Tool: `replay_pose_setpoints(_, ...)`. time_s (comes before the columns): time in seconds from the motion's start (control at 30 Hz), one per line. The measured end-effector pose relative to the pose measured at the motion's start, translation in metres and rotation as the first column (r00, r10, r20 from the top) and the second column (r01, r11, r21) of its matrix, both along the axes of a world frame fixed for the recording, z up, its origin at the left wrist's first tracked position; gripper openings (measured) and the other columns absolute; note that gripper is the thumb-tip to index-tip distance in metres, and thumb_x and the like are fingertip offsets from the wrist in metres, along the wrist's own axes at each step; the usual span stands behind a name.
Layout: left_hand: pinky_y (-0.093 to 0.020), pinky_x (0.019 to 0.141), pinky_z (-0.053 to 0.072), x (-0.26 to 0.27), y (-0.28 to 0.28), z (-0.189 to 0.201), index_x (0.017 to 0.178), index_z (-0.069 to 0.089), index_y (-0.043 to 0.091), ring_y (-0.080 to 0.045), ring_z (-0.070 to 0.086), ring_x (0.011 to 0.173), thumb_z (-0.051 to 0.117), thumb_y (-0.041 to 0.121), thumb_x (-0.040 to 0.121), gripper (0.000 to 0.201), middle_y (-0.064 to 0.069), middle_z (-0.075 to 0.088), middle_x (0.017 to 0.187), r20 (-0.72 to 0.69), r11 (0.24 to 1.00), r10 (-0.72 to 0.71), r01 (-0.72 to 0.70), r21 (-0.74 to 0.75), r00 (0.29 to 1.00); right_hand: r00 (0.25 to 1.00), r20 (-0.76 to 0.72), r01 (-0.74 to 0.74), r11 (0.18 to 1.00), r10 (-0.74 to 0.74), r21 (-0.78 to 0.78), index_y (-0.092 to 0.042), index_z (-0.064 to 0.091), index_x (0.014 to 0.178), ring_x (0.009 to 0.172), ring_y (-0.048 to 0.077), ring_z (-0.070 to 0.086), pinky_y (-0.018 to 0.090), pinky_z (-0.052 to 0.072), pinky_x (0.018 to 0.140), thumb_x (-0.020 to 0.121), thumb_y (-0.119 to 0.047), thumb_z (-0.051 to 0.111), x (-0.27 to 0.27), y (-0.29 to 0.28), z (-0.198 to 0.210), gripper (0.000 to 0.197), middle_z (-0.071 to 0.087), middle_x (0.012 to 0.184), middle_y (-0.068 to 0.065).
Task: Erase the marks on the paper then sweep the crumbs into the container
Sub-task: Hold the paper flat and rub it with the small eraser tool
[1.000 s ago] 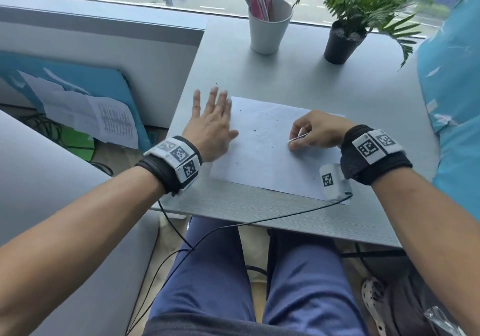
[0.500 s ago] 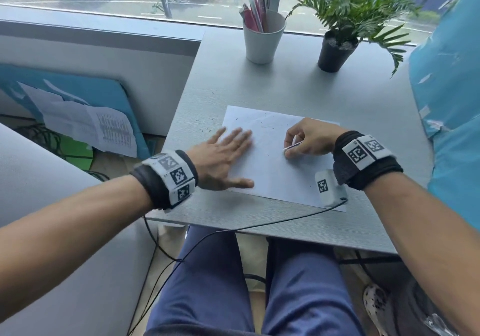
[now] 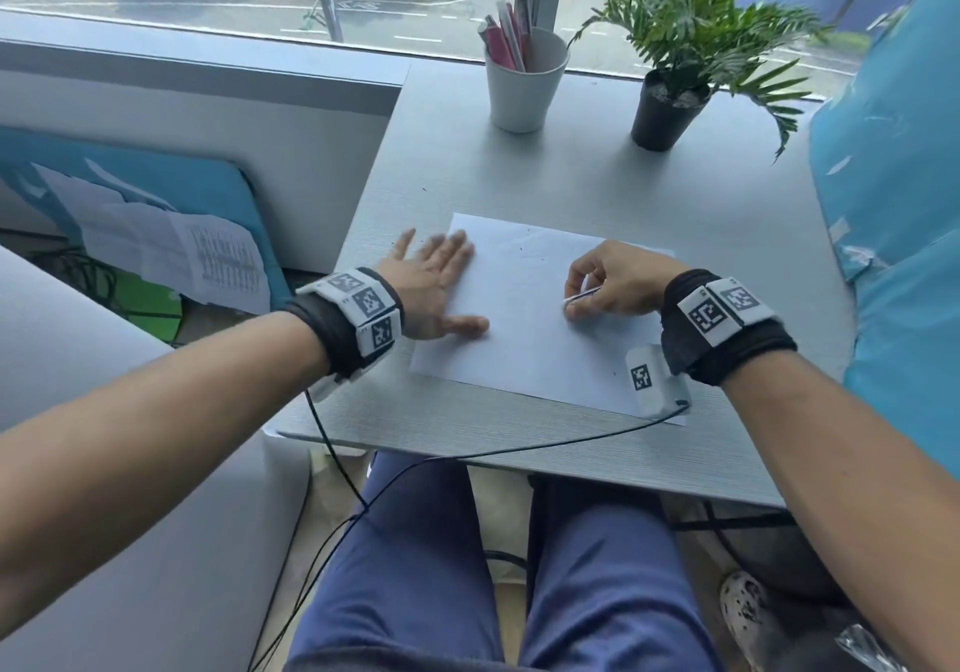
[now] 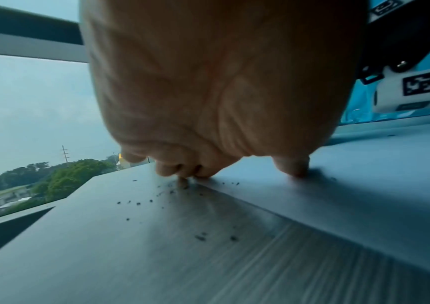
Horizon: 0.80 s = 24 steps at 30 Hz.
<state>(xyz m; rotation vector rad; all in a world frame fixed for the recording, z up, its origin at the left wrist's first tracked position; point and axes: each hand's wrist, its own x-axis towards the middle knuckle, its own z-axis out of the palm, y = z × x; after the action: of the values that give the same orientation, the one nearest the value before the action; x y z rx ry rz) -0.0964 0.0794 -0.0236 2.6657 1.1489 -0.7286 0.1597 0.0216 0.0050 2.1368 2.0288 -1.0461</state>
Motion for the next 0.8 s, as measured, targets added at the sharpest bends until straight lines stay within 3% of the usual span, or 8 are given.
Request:
replay_pose_setpoints(0.1, -0.049, 0.121, -0.013, 0.007, 0.0, 0.0, 0.157, -0.012, 0.012, -0.023, -0.019, 0.151, 0.026, 0.084, 0.084, 0.11, -0.008, -0.02, 0.164, 0.132, 0.999, -0.031, 0.027, 0.032, 0.991, 1.0, -0.002, -0.005, 1.0, 0.005, 0.014, -0.024, 0.069, 0.079, 0.064, 0.009, 0.056, 0.022, 0.038, 0.057, 0.079, -0.03, 0.075, -0.001, -0.002, -0.001, 0.009, 0.063, 0.073, -0.007)
replay_pose_setpoints(0.17, -0.044, 0.12, -0.011, 0.013, -0.003, -0.001, 0.159, -0.008, 0.019, -0.018, -0.018, 0.151, 0.044, 0.076, 0.085, 0.107, -0.002, -0.019, 0.165, 0.287, 0.979, -0.142, 0.178, -0.102, 0.947, 1.0, 0.002, 0.005, 1.0, -0.005, 0.021, -0.025, 0.069, 0.077, 0.067, 0.01, 0.058, 0.022, 0.041, 0.06, 0.078, -0.029, 0.077, -0.001, -0.002, 0.0, 0.009, 0.064, 0.073, -0.006)
replay_pose_setpoints(0.23, -0.044, 0.12, -0.01, 0.018, -0.004, -0.003, 0.159, -0.005, 0.026, -0.016, -0.018, 0.15, 0.055, 0.071, 0.083, 0.107, 0.002, -0.018, 0.164, 0.34, 0.953, -0.139, 0.219, -0.209, 0.93, 0.999, 0.022, 0.025, 0.999, -0.026, 0.04, -0.026, 0.07, 0.075, 0.07, 0.01, 0.059, 0.022, 0.043, 0.062, 0.076, -0.029, 0.079, 0.0, -0.001, 0.001, 0.009, 0.065, 0.074, -0.007)
replay_pose_setpoints(0.37, -0.052, 0.121, -0.012, 0.023, 0.003, -0.008, 0.157, -0.01, 0.034, -0.019, -0.025, 0.149, 0.057, 0.078, 0.075, 0.115, 0.006, -0.024, 0.162, 0.268, 0.966, -0.069, 0.132, -0.223, 0.961, 0.997, 0.015, 0.07, 0.979, -0.074, 0.19, -0.023, 0.074, 0.08, 0.077, 0.011, 0.06, 0.019, 0.042, 0.065, 0.076, -0.025, 0.078, -0.015, 0.0, 0.0, 0.006, 0.064, 0.076, -0.007)
replay_pose_setpoints(0.53, -0.051, 0.12, -0.013, 0.027, 0.003, -0.011, 0.156, -0.015, 0.037, -0.019, -0.028, 0.148, 0.055, 0.083, 0.072, 0.118, 0.006, -0.028, 0.161, 0.236, 0.971, -0.045, 0.098, -0.218, 0.971, 0.979, -0.019, 0.195, 0.905, -0.203, 0.377, -0.016, 0.077, 0.083, 0.088, 0.019, 0.066, 0.022, 0.049, 0.076, 0.075, -0.023, 0.074, -0.04, 0.005, -0.011, 0.011, 0.071, 0.086, 0.001)
replay_pose_setpoints(0.67, -0.051, 0.12, -0.015, 0.027, 0.003, -0.011, 0.155, -0.019, 0.034, -0.02, -0.031, 0.146, 0.053, 0.086, 0.071, 0.122, 0.005, -0.032, 0.16, 0.214, 0.969, -0.052, 0.101, -0.227, 0.976, 1.0, -0.012, -0.018, 0.945, 0.023, 0.327, -0.014, 0.078, 0.081, 0.081, 0.016, 0.067, 0.027, 0.056, 0.078, 0.074, -0.021, 0.072, -0.066, -0.014, -0.012, 0.012, 0.074, 0.085, 0.002)
replay_pose_setpoints(0.7, -0.051, 0.119, -0.016, 0.027, 0.003, -0.011, 0.155, -0.019, 0.034, -0.02, -0.03, 0.146, 0.053, 0.085, 0.071, 0.122, 0.004, -0.032, 0.16, 0.214, 0.969, -0.048, 0.098, -0.228, 0.976, 1.0, -0.019, -0.01, 0.953, 0.016, 0.304, -0.015, 0.079, 0.081, 0.08, 0.015, 0.068, 0.025, 0.055, 0.077, 0.073, -0.021, 0.072, -0.063, -0.012, -0.01, 0.012, 0.075, 0.082, 0.001)
replay_pose_setpoints(0.8, -0.049, 0.119, -0.016, 0.03, 0.001, -0.011, 0.156, -0.016, 0.035, -0.021, -0.028, 0.148, 0.055, 0.084, 0.071, 0.122, 0.004, -0.03, 0.161, 0.215, 0.972, -0.029, 0.077, -0.221, 0.976, 0.981, -0.034, 0.193, 0.923, -0.192, 0.333, -0.018, 0.079, 0.079, 0.081, 0.013, 0.068, 0.018, 0.05, 0.074, 0.072, -0.024, 0.071, -0.04, 0.002, -0.005, 0.012, 0.075, 0.079, 0.0)
